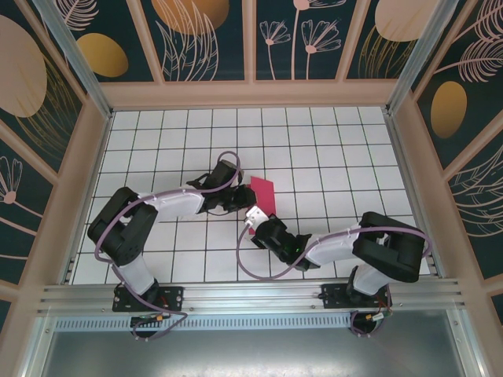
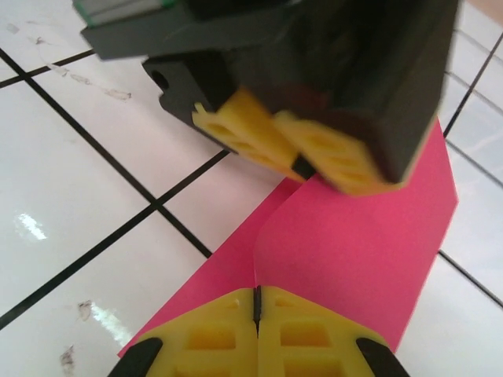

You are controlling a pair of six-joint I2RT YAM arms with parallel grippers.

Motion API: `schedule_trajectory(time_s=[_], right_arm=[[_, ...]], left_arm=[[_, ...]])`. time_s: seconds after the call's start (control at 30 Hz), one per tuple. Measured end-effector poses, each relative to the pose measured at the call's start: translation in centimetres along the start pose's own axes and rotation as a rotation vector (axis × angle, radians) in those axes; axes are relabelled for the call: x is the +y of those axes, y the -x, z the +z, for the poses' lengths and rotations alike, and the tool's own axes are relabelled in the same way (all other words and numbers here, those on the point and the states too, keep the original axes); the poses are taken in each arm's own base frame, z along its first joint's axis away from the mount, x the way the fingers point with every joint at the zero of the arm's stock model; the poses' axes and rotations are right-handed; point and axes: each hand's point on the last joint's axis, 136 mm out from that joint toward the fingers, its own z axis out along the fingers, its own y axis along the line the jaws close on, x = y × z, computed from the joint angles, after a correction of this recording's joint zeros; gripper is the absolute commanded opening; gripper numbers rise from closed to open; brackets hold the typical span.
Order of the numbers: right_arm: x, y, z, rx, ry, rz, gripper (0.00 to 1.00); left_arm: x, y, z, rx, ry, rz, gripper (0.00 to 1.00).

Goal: Fold a paper plane with a square sheet of paper (pick it up from the middle)
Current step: Fold the triangle a second time at the center of the table.

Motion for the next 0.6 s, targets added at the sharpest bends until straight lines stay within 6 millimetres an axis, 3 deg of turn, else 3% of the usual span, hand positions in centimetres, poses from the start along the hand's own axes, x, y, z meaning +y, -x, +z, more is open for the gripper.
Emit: schedule_trajectory(time_s=[0.1, 0.2, 0.27, 0.47, 0.6], right_arm=[[-0.3, 0.2, -0.1, 0.008, 0.036, 0.085, 0.00], [-0.4, 0.7, -0.2, 0.007, 0.083, 0.185, 0.00], [-0.2, 0.8, -0.3, 0.020, 0.127, 0.254, 0.00], [0.9, 1.9, -0.5, 0.051, 0.286, 0.478, 0.00], [1.4, 2.2, -0.6, 0.086, 0.377, 0.616, 0.00]], left_arm=[[0.1, 0.6, -0.8, -0.037, 0.025, 0.011, 0.51], [-0.4, 1.3, -2.3, -0.087, 0.033, 0.027, 0.54], [-1.0, 2.1, -3.6, -0.140, 0.028, 0.036, 0.61], [-1.5, 3.0, -7.8, -0.283, 0.013, 0.056, 0.61], [-1.1, 2.6, -8.1, -0.293, 0.006, 0.073, 0.58]])
